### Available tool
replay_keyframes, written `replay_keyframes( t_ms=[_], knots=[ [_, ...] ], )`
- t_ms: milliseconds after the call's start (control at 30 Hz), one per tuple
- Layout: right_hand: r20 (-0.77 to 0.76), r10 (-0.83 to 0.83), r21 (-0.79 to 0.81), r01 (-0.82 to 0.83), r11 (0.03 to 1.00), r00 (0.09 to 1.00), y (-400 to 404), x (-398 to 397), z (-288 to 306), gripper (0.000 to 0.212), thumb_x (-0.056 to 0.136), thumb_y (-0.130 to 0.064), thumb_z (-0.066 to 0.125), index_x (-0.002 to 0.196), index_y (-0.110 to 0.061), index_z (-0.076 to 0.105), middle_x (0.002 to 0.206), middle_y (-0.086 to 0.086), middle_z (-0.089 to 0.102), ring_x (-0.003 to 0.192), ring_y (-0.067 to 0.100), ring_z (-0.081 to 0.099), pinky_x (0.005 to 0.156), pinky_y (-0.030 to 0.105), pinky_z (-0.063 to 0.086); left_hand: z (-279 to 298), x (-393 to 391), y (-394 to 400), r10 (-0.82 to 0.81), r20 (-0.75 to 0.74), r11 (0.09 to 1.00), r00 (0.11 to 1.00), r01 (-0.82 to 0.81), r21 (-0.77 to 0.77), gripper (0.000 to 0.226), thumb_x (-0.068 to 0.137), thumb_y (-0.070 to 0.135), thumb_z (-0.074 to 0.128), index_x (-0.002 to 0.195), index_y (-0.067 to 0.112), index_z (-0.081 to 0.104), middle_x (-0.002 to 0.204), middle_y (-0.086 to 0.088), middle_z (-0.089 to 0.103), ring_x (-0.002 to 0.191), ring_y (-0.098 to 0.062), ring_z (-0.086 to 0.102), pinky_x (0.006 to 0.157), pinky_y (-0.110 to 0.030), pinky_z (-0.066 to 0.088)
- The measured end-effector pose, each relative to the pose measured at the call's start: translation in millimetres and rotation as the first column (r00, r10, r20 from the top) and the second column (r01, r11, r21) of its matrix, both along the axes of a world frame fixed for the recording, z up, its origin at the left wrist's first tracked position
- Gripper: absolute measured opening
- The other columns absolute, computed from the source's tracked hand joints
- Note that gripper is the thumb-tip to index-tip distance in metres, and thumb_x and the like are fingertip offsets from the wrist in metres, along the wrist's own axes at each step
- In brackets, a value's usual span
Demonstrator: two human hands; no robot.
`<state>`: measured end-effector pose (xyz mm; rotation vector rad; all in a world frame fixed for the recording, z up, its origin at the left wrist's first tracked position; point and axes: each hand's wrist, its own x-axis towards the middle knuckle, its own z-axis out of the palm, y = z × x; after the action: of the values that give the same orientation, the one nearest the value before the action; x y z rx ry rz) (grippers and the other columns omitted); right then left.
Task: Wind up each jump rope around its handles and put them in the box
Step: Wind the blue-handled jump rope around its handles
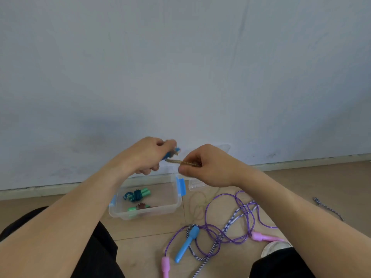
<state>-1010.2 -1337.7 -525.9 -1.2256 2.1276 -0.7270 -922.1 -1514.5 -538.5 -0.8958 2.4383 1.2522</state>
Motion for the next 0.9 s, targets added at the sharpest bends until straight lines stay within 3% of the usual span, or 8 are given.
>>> replay_keyframes(
  t_ms=[100,200,333,433,500,667,767,900],
  knots=[
    [0.16,0.055,0.128,-0.076,0.989,0.986,6,-5,3,0.027,0.093,-0.035,0.063,0.089,-0.011,0.076,0.052,-0.005,0.036,0.047,0.009,0.03,0.048,0.018,0.029,-6,3,10,-0.197,0.252,0.978,0.948,0.208,-0.016,0.045,0.092,0.07,0.039,0.091,0.031,0.063,0.057,-0.001,0.052,0.036,-0.014,0.033,0.045,-0.02,0.029],
    [0.298,0.011,0.078,-0.035,0.996,0.954,10,-10,5,0.028,0.094,-0.032,0.062,0.084,-0.01,0.077,0.052,-0.005,0.039,0.05,0.011,0.032,0.048,0.02,0.03,-11,6,19,-0.327,0.313,0.945,0.892,0.308,0.109,0.052,0.088,0.073,0.039,0.102,0.029,0.064,0.06,-0.001,0.047,0.043,-0.014,0.031,0.043,-0.02,0.027],
    [0.387,-0.08,-0.048,0.107,0.993,0.919,16,-23,9,0.022,0.08,-0.029,0.078,0.075,-0.008,0.074,0.062,0.009,0.043,0.053,0.013,0.035,0.05,0.023,0.03,-5,7,31,-0.44,0.172,0.777,0.881,0.278,0.565,0.079,0.094,0.073,0.016,0.113,0.012,0.063,0.059,0.0,0.031,0.044,-0.009,0.019,0.04,-0.019,0.017],
    [0.48,-0.126,-0.143,0.219,0.965,0.868,18,-32,6,0.024,0.067,-0.033,0.081,0.067,-0.012,0.071,0.058,0.005,0.042,0.053,0.014,0.032,0.05,0.023,0.028,8,8,37,-0.463,0.016,0.604,0.886,0.303,0.737,0.093,0.084,0.08,0.003,0.111,0.013,0.062,0.058,0.0,0.025,0.04,-0.006,0.017,0.039,-0.02,0.012],
    [0.532,-0.121,-0.177,0.25,0.952,0.838,17,-35,0,0.027,0.068,-0.035,0.08,0.067,-0.011,0.067,0.056,0.002,0.043,0.052,0.014,0.031,0.049,0.023,0.027,11,8,38,-0.456,-0.071,0.57,0.887,0.353,0.742,0.09,0.083,0.08,0.008,0.109,0.014,0.062,0.057,0.0,0.025,0.041,-0.006,0.016,0.041,-0.021,0.011],
    [0.572,-0.138,-0.129,0.255,0.958,0.809,11,-37,-12,0.036,0.076,-0.042,0.077,0.073,-0.008,0.065,0.068,0.013,0.051,0.062,0.024,0.038,0.057,0.031,0.028,14,9,37,-0.36,-0.175,0.626,0.916,0.377,0.683,0.071,0.09,0.076,0.028,0.103,0.016,0.063,0.056,-0.001,0.031,0.043,-0.012,0.016,0.044,-0.025,0.014],
    [0.628,-0.108,-0.123,0.236,0.964,0.77,10,-40,-10,0.026,0.071,-0.024,0.068,0.083,-0.003,0.059,0.053,0.005,0.045,0.049,0.013,0.022,0.05,0.027,0.015,14,8,38,-0.231,-0.227,0.636,0.946,0.324,0.701,0.064,0.095,0.071,0.028,0.1,0.017,0.064,0.057,-0.004,0.03,0.047,-0.013,0.016,0.048,-0.03,0.011],
    [0.738,0.003,-0.208,0.224,0.952,0.675,8,-48,-5,0.009,0.078,-0.02,0.067,0.086,-0.016,0.067,0.059,0.009,0.04,0.047,0.011,0.016,0.047,0.024,0.012,18,8,41,-0.134,-0.295,0.595,0.946,0.315,0.739,0.06,0.092,0.068,0.03,0.102,0.019,0.064,0.059,-0.004,0.027,0.047,-0.013,0.013,0.048,-0.029,0.009]
  ],
)
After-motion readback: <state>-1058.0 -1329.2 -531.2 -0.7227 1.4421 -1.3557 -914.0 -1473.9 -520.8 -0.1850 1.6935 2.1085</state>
